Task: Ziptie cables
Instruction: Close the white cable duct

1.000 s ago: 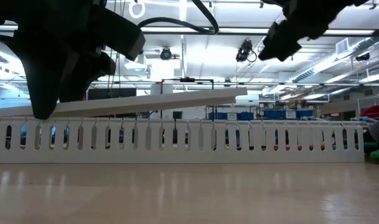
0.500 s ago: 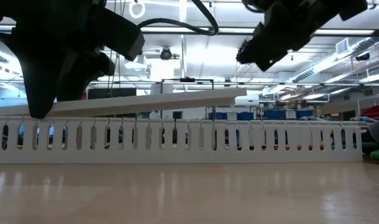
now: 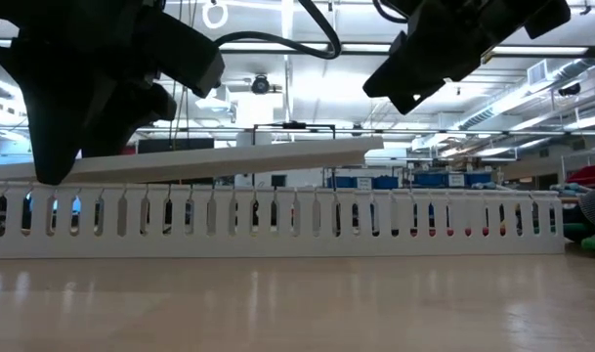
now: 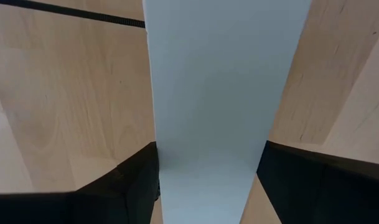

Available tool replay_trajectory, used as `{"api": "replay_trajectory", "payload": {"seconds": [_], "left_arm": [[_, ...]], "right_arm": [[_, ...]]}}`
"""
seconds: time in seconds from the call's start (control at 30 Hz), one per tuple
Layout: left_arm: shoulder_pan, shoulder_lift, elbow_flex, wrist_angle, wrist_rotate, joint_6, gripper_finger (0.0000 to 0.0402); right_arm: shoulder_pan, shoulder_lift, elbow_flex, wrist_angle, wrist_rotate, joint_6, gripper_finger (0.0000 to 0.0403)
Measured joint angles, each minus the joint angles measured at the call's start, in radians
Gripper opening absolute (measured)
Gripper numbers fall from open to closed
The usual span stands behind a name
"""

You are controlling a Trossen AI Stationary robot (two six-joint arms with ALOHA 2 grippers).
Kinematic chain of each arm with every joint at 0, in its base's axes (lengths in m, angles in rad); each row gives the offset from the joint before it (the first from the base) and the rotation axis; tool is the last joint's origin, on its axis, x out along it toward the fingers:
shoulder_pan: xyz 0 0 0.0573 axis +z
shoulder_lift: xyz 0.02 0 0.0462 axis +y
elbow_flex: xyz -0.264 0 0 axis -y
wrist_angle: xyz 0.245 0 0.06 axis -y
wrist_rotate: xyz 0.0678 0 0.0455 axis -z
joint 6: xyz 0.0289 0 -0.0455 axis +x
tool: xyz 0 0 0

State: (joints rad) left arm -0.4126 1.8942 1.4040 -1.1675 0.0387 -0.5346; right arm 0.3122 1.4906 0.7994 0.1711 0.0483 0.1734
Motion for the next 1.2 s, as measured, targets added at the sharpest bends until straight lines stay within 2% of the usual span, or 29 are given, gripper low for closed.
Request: {"api": "replay_trajectory", "payload": {"seconds": [0.27, 0.6, 1.2], "left_arm": [[0.0, 0.0, 0.0, 0.003, 0.011, -0.001, 0.0229], [0.0, 0.0, 0.0, 0.005, 0.027, -0.028, 0.0229], [0.0, 0.0, 0.0, -0.006, 0.039, -0.08, 0.0229]], "right_arm": [[-0.005, 0.005, 0.0, 0.015, 0.0, -0.009, 0.0], [-0.029, 0.095, 0.0, 0.118, -0.031, 0.006, 0.0], [-0.028, 0.095, 0.001, 0.132, -0.055, 0.006, 0.0]]}}
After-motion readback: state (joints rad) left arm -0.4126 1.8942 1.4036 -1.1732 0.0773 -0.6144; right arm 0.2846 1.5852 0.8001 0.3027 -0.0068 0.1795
